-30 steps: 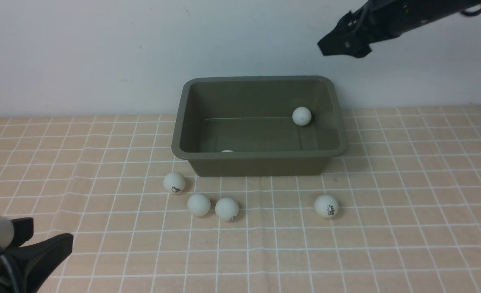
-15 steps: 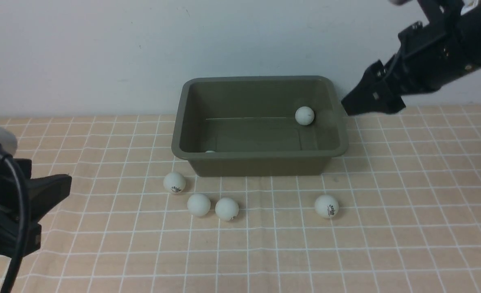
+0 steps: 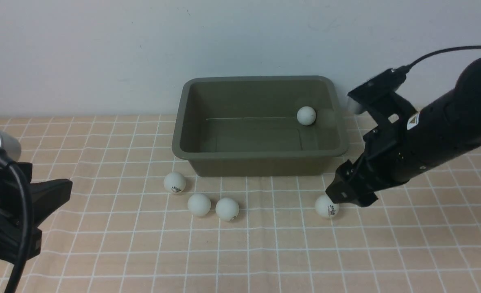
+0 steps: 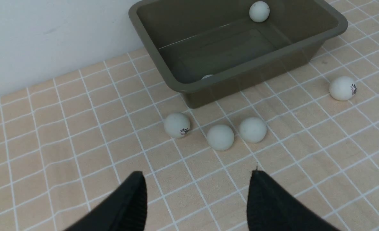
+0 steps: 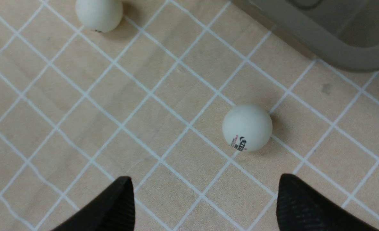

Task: Put the table tennis balls into the box on the light coffee tablecloth.
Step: 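Reach for and grasp a ping pong ball on the table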

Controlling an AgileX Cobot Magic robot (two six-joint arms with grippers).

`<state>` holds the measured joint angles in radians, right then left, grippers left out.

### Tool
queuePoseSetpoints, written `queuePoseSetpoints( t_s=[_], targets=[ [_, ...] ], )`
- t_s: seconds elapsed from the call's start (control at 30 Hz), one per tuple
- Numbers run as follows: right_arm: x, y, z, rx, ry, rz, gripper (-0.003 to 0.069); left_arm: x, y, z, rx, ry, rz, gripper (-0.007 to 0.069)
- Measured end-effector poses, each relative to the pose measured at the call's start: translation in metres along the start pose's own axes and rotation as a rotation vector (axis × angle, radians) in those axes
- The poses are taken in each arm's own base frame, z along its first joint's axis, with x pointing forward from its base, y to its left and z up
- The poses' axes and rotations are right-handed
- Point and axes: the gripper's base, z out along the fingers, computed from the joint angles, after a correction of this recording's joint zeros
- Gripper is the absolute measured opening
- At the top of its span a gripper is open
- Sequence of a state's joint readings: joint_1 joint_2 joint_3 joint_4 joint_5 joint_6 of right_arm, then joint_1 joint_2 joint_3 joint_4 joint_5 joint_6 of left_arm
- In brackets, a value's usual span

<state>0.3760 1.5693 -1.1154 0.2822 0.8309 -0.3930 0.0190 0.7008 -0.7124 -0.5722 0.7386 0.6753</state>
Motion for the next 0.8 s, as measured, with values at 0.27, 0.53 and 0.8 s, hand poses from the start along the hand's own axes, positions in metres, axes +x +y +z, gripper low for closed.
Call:
queuePoseSetpoints(
  t_s=[0.27,0.53,0.8],
  targets=[
    [0.005,-0.010,0.042,0.026,0.082,0.114,0.0536,0.003,-0.002,0.000,0.022,0.028,0.000,0.0351],
    [0.006,-0.017,0.081,0.032,0.073,0.146,0.0536,0.003,-0.002,0.000,0.024,0.031,0.000,0.0351],
    [0.008,-0.023,0.116,0.040,0.033,0.184,0.0533,0.003,-0.002,0.000,0.026,0.033,0.000,0.0351]
  ],
)
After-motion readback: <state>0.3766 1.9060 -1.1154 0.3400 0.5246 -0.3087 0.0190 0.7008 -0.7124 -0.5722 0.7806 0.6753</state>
